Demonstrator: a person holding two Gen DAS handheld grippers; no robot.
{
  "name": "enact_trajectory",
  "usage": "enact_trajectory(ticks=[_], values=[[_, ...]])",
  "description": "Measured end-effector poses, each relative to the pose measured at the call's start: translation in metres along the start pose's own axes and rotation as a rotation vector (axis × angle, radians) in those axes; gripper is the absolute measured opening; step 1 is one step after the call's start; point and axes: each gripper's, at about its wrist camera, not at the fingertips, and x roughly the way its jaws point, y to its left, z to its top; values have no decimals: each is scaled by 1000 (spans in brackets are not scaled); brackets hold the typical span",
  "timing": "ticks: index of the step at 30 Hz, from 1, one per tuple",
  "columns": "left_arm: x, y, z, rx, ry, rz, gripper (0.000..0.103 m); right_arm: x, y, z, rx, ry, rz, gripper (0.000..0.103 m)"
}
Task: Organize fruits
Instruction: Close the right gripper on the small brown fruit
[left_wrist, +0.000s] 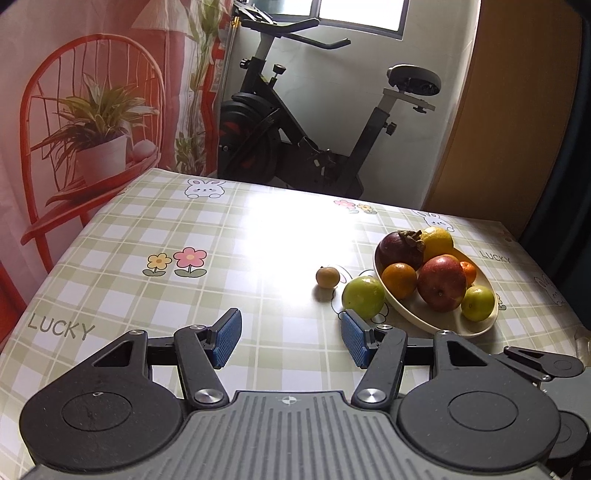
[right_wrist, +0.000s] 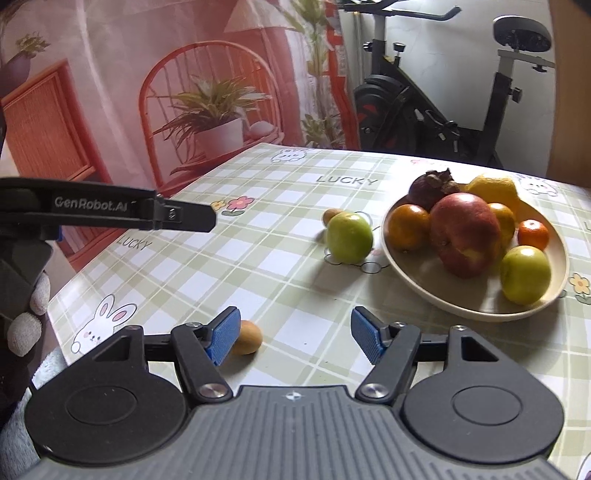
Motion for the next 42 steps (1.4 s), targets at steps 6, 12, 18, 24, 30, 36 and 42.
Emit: enact_trajectory(ticks=[6, 12, 18, 24, 30, 36, 42], values=[[3, 8, -3, -21, 13, 8, 62, 28, 25, -1, -126, 51, 57, 55], [7, 12, -5, -35, 22, 12, 62, 43, 27, -5, -152, 92, 75, 31], [13, 14, -4, -53, 34, -1, 62, 34, 15, -5, -121, 51, 71, 31], [16, 13, 9, -54, 20, -33, 61, 21, -14, -6, -52, -28, 21, 31], [42, 12, 41, 18, 23, -30, 52, 10, -34, -12, -23, -73, -31, 31], [80, 6, 69, 50, 29, -108, 50, -3, -39, -19, -35, -123, -80, 31], [128, 0, 54, 27, 114, -136, 45, -9, -51, -24, -17, -141, -120, 31]])
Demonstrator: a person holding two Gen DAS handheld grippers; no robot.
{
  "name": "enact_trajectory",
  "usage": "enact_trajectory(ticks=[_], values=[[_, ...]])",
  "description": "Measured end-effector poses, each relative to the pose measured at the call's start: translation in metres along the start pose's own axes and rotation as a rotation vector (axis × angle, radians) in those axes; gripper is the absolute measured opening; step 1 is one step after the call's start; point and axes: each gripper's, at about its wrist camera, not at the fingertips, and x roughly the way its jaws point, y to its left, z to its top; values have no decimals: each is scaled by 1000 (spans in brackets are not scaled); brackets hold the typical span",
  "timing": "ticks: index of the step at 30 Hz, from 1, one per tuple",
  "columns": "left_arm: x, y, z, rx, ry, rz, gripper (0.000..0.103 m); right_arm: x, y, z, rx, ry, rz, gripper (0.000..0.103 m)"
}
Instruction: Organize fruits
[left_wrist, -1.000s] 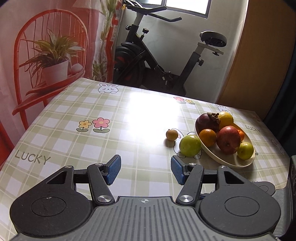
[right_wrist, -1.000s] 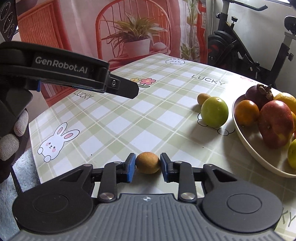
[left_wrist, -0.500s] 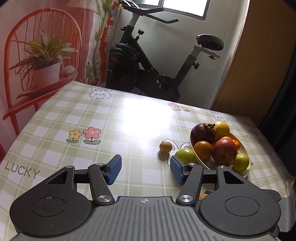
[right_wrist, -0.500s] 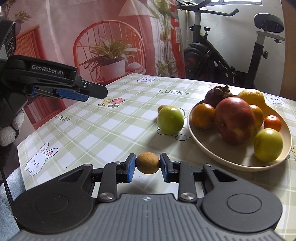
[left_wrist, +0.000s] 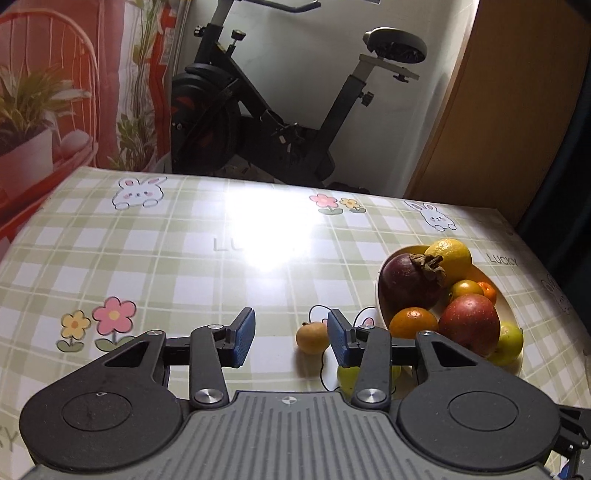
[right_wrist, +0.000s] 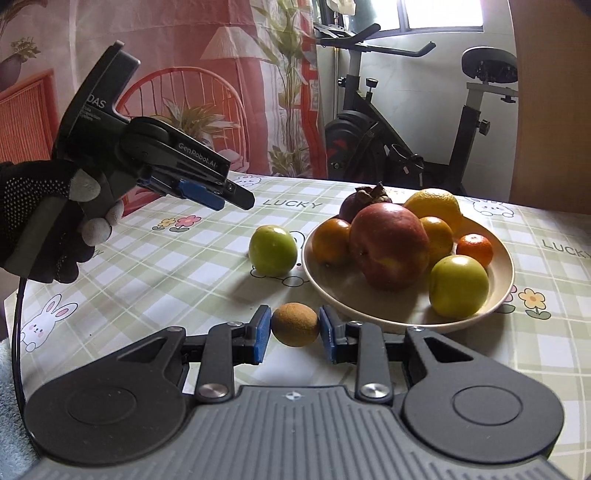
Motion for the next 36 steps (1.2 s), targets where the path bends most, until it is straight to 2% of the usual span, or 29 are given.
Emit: enact_trajectory(ticks=[2, 8, 15, 16, 18, 26, 30, 36], values=[[11, 3, 1, -39, 9, -26, 45, 1, -2, -2, 6, 7, -3, 31], [35, 2, 2, -96, 33, -41, 45, 3, -1, -3, 2, 16, 8, 31], [50, -3, -4, -71, 65, -24, 44, 5, -5, -3, 25, 28, 20, 31], [50, -4, -5, -62, 67, -20, 41, 6, -5, -3, 27, 29, 20, 31], [48, -5, -7, -42, 67, -10, 29, 5, -4, -3, 27, 30, 21, 31], [23, 1, -12, -23, 48, 9, 29, 1, -6, -3, 45, 6, 10, 31], [-4, -11, -12, 56, -1, 23, 29, -9, -9, -1, 52, -29, 16, 31], [-24, -44, -15, 118, -23, -84, 29, -16, -26, 7, 66, -106, -64, 31]])
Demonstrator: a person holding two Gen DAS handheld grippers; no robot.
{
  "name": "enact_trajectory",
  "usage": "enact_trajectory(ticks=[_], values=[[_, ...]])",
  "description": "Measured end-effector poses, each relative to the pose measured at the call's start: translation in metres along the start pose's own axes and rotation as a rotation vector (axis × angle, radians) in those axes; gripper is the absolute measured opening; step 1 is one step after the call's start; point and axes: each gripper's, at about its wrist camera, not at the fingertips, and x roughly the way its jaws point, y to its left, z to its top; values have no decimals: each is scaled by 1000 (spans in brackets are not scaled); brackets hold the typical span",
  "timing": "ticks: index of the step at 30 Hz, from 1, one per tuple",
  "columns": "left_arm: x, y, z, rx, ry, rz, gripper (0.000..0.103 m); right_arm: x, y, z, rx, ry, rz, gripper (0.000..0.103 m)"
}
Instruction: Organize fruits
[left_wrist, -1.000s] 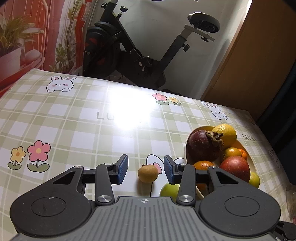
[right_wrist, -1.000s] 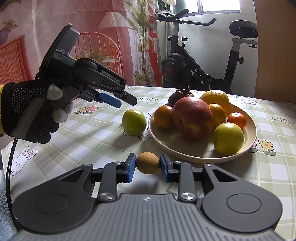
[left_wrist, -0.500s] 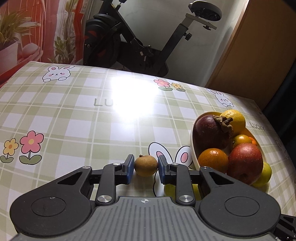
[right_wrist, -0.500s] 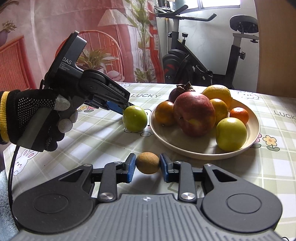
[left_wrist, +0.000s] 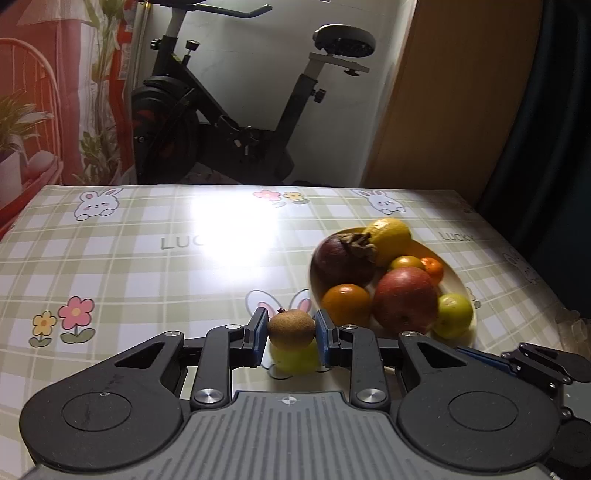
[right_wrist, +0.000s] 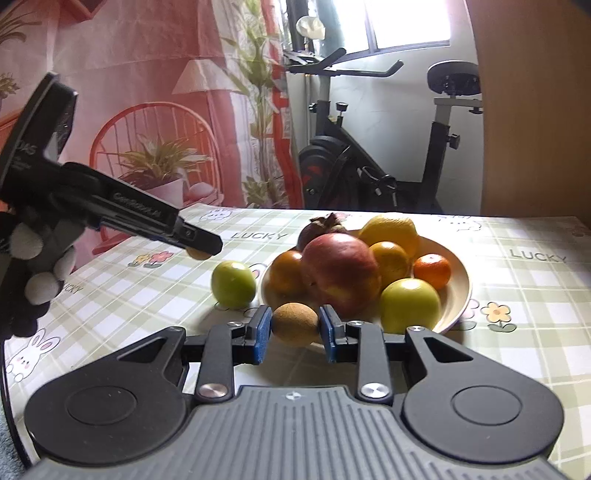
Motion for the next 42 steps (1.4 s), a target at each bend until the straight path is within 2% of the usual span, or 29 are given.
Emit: enact_trajectory(ticks=[3, 6, 9, 14, 19, 25, 31, 35, 42], values=[[7, -19, 0, 9, 11, -46, 29, 3, -7, 1, -4, -16, -31, 31], [18, -33, -2, 41, 29, -65, 29, 12, -11, 2, -4, -1, -27, 31], [27, -40, -7, 44, 50, -64, 29, 23, -8, 4, -26, 33, -6, 31], [34, -41, -8, 33, 71, -74, 29, 31, 0, 5, -44, 43, 32, 31], [40, -44, -6, 48, 82, -79, 29, 34, -7, 3, 5, 55, 48, 31], [47, -44, -7, 42, 97, -68, 30, 35, -6, 4, 1, 68, 71, 39], [39, -41, -4, 27, 79, -57, 34, 31, -10, 3, 24, 49, 82, 40], [22, -38, -4, 10, 35, -20, 37, 29, -11, 3, 20, 47, 82, 40], [-14, -16, -22, -121, -21, 48, 37, 27, -10, 2, 14, 40, 89, 40]])
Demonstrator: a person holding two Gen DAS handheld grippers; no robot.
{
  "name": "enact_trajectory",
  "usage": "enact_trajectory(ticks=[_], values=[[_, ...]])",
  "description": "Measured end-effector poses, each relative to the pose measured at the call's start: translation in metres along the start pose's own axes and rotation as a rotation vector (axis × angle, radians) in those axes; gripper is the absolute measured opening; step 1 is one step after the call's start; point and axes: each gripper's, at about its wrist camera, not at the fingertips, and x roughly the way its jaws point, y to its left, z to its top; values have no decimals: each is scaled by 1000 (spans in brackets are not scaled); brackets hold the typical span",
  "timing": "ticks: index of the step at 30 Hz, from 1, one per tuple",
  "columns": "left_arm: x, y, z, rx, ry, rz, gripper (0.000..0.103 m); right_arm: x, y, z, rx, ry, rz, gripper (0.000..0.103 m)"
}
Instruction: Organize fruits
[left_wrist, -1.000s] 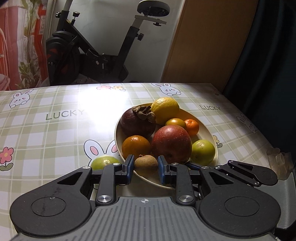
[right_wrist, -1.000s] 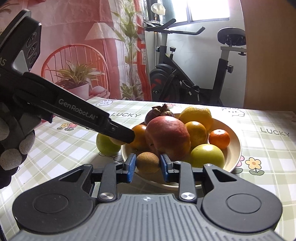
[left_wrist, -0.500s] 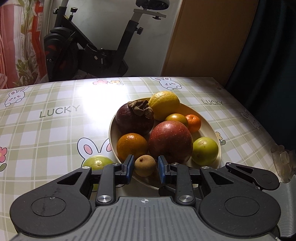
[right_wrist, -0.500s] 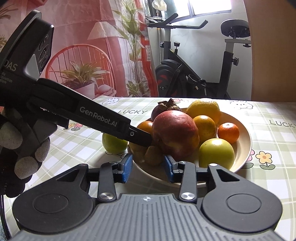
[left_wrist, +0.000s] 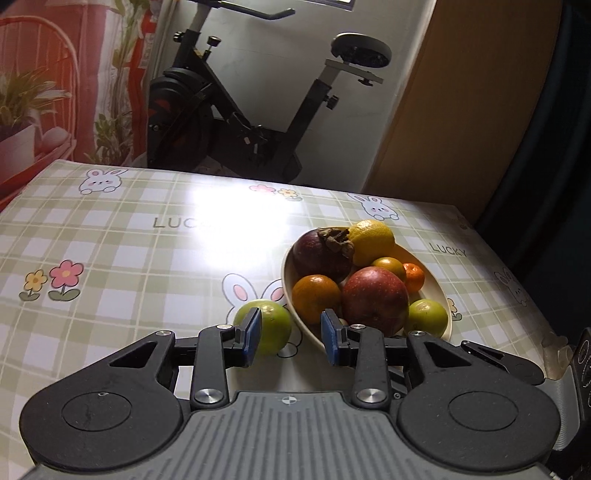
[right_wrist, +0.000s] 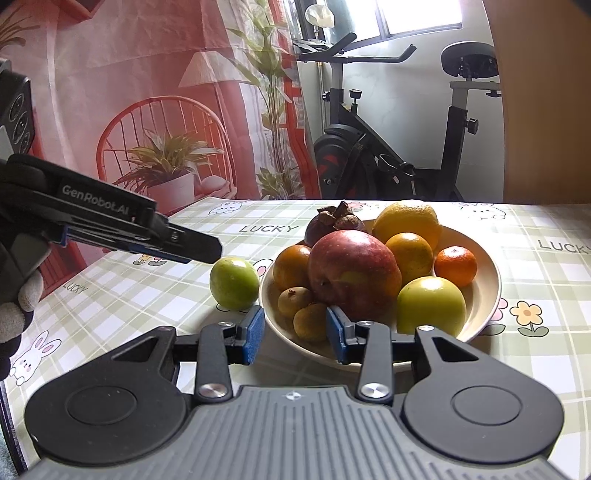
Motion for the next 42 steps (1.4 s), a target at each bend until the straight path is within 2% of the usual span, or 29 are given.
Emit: enact_trajectory(ticks=[6, 10, 12, 15, 19, 24, 28, 32, 37, 40, 42], values=[[-10, 20, -2, -55, -11, 40, 38, -2, 4, -1, -22, -7, -1, 40], [-6, 23, 0, -60, -4, 32, 39, -2, 7, -1, -42, -10, -7, 40], [0, 21, 1, -45, 4, 20, 40, -2, 7, -1, -43, -11, -7, 40], [11, 14, 4, 0, 8, -1, 51, 0, 5, -2, -41, -4, -3, 40], [29, 10, 11, 27, 22, -15, 54, 0, 6, -2, -45, -5, -1, 40], [49, 25, 20, -65, 44, -29, 54, 0, 5, -1, -43, -2, 2, 40], [64, 41, 18, -160, 102, -98, 54, 1, 4, -1, -41, 5, 6, 40], [58, 41, 10, -142, 106, -106, 53, 2, 4, 0, -47, 8, 13, 40], [44, 42, 1, -119, 118, -153, 53, 2, 7, -1, -71, 13, 10, 40], [34, 40, -3, -102, 133, -209, 53, 3, 12, -1, -81, 26, 16, 40], [28, 42, -2, -100, 112, -205, 53, 4, 15, -1, -81, 31, 28, 40]])
